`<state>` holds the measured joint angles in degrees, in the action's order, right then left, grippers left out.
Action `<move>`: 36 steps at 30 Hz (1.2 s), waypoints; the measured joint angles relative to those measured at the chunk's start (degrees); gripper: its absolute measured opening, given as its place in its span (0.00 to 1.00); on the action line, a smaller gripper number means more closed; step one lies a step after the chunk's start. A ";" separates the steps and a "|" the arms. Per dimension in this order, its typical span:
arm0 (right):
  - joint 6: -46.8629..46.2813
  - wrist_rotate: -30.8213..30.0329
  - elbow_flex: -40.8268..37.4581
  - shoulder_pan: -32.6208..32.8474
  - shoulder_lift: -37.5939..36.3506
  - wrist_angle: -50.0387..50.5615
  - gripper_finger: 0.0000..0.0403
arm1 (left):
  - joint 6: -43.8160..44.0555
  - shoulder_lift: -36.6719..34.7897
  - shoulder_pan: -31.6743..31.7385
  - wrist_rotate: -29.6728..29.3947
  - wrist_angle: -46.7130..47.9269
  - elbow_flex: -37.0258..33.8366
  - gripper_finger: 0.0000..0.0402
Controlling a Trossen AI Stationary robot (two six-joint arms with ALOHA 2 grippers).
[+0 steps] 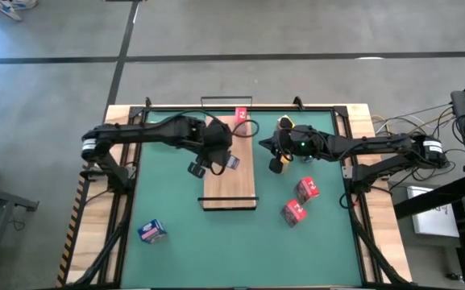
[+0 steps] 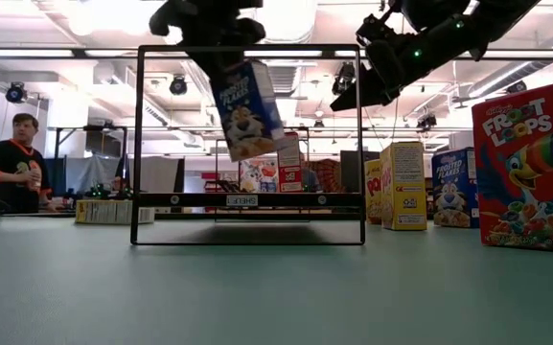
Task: Stack cereal on shelf
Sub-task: Put the middle blue cereal box on the shelf
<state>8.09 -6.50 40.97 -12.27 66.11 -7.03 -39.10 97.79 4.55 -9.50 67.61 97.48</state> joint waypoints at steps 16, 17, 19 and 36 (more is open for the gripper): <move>-0.69 0.07 0.00 0.00 -0.27 0.79 0.02 | -2.39 4.44 0.93 3.15 -4.75 0.01 0.40; -0.69 0.07 -0.01 0.00 -0.27 0.82 0.02 | -2.37 4.44 0.97 3.14 -4.80 0.01 0.40; -0.67 0.07 -0.02 0.00 -0.29 0.81 0.02 | -2.04 4.44 0.97 3.14 -5.09 0.01 0.40; -0.59 0.07 -0.02 0.00 -0.31 0.80 0.02 | 2.78 4.44 1.38 3.02 -6.59 -0.49 0.43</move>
<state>7.51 -6.43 40.95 -12.27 65.80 -6.24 -36.32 102.24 5.92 -6.48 61.02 96.99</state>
